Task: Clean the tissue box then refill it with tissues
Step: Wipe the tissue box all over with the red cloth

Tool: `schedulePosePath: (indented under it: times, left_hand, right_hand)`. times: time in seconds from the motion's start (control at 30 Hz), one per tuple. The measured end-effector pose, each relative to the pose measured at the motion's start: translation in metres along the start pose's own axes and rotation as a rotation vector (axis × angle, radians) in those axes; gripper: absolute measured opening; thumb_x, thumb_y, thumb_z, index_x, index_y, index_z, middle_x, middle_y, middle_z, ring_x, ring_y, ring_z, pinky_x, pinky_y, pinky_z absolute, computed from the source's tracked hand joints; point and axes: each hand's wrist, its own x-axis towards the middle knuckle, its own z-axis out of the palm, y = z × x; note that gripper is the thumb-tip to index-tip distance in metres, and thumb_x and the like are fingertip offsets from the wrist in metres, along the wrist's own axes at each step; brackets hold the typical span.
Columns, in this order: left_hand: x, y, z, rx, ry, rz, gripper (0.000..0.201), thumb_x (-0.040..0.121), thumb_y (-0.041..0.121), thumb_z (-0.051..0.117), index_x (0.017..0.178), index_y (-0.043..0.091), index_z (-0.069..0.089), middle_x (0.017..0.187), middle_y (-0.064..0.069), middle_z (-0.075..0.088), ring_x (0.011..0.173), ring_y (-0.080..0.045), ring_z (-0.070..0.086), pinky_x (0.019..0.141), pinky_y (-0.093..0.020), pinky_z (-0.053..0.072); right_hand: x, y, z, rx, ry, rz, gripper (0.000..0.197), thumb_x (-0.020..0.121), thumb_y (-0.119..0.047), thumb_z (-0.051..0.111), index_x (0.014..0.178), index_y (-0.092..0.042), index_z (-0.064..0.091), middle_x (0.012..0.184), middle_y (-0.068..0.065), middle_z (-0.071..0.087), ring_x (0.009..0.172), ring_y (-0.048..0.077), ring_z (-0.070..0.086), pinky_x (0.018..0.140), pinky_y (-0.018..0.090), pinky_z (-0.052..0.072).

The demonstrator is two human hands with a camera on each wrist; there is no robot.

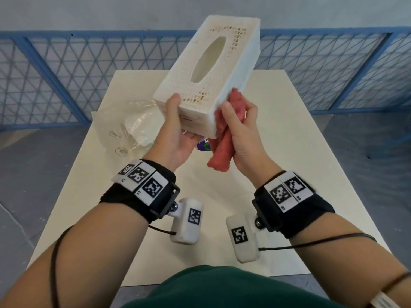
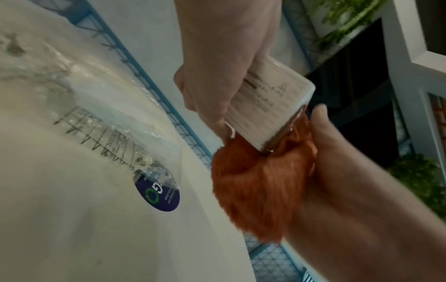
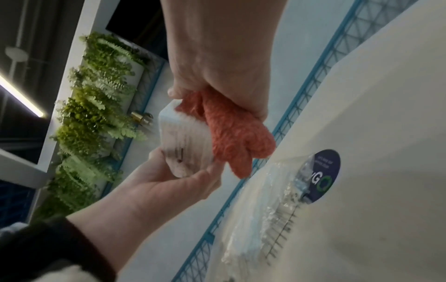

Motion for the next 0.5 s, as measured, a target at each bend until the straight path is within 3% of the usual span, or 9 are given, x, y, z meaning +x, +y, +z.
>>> schedulePosePath:
  times: [0.07, 0.13, 0.2, 0.27, 0.33, 0.4, 0.43, 0.5]
  left_hand:
    - [0.001, 0.005, -0.003, -0.07, 0.034, -0.025, 0.043, 0.093, 0.05, 0.047, 0.117, 0.016, 0.061, 0.11, -0.007, 0.072, 0.1, -0.022, 0.069, 0.077, -0.04, 0.059]
    - [0.0, 0.011, -0.009, -0.122, 0.067, -0.078, 0.04, 0.091, 0.051, 0.05, 0.107, 0.016, 0.063, 0.095, -0.007, 0.075, 0.088, -0.022, 0.072, 0.067, -0.037, 0.059]
    - [-0.002, 0.014, -0.014, -0.139, 0.08, -0.121, 0.042, 0.09, 0.053, 0.051, 0.104, 0.015, 0.063, 0.093, -0.008, 0.075, 0.088, -0.023, 0.073, 0.07, -0.037, 0.06]
    - [-0.003, 0.015, -0.017, -0.139, 0.078, -0.159, 0.046, 0.089, 0.055, 0.05, 0.107, 0.014, 0.062, 0.099, -0.009, 0.073, 0.095, -0.025, 0.071, 0.08, -0.038, 0.059]
    - [-0.004, 0.013, -0.018, -0.136, 0.067, -0.196, 0.05, 0.088, 0.057, 0.05, 0.111, 0.014, 0.061, 0.101, -0.01, 0.072, 0.097, -0.027, 0.069, 0.083, -0.039, 0.058]
    - [-0.004, 0.01, -0.018, -0.131, 0.06, -0.237, 0.053, 0.086, 0.059, 0.05, 0.112, 0.014, 0.061, 0.098, -0.009, 0.071, 0.093, -0.027, 0.069, 0.075, -0.035, 0.06]
    - [-0.004, 0.008, -0.016, -0.13, 0.062, -0.258, 0.053, 0.085, 0.059, 0.05, 0.111, 0.014, 0.062, 0.096, -0.008, 0.071, 0.089, -0.026, 0.069, 0.07, -0.032, 0.059]
    - [-0.003, 0.007, -0.012, -0.135, 0.068, -0.28, 0.049, 0.085, 0.058, 0.051, 0.103, 0.014, 0.062, 0.094, -0.005, 0.069, 0.084, -0.023, 0.068, 0.067, -0.027, 0.057]
  right_hand:
    - [0.002, 0.0, -0.009, -0.048, 0.08, -0.072, 0.046, 0.091, -0.022, 0.061, 0.131, -0.018, 0.038, 0.122, 0.009, 0.058, 0.079, 0.008, 0.067, 0.064, 0.028, 0.056]
    - [0.007, -0.008, -0.02, -0.033, 0.216, -0.125, 0.044, 0.093, -0.015, 0.057, 0.133, -0.015, 0.036, 0.117, 0.012, 0.06, 0.07, 0.008, 0.064, 0.06, 0.022, 0.054]
    - [0.012, -0.023, -0.029, 0.005, 0.339, -0.175, 0.041, 0.097, -0.008, 0.049, 0.136, -0.013, 0.035, 0.097, 0.003, 0.061, 0.055, 0.0, 0.061, 0.052, 0.018, 0.052]
    - [0.021, -0.036, -0.039, -0.086, 0.416, -0.279, 0.038, 0.098, -0.013, 0.045, 0.135, -0.015, 0.04, 0.085, 0.001, 0.06, 0.059, 0.001, 0.061, 0.058, 0.02, 0.054]
    - [0.029, -0.04, -0.045, -0.281, 0.444, -0.379, 0.034, 0.093, -0.029, 0.046, 0.126, -0.034, 0.052, 0.1, 0.002, 0.064, 0.085, 0.014, 0.063, 0.076, 0.034, 0.055]
    - [0.031, -0.036, -0.046, -0.529, 0.419, -0.428, 0.027, 0.091, -0.034, 0.046, 0.106, -0.052, 0.057, 0.11, -0.014, 0.055, 0.109, 0.019, 0.054, 0.091, 0.043, 0.05]
    - [0.029, -0.03, -0.044, -0.62, 0.372, -0.482, 0.027, 0.091, -0.029, 0.047, 0.106, -0.049, 0.058, 0.112, -0.017, 0.053, 0.111, 0.012, 0.048, 0.095, 0.04, 0.045]
    - [0.015, -0.011, -0.035, -0.796, 0.216, -0.683, 0.028, 0.09, -0.019, 0.049, 0.113, -0.03, 0.063, 0.112, -0.006, 0.061, 0.103, 0.007, 0.045, 0.096, 0.024, 0.031]
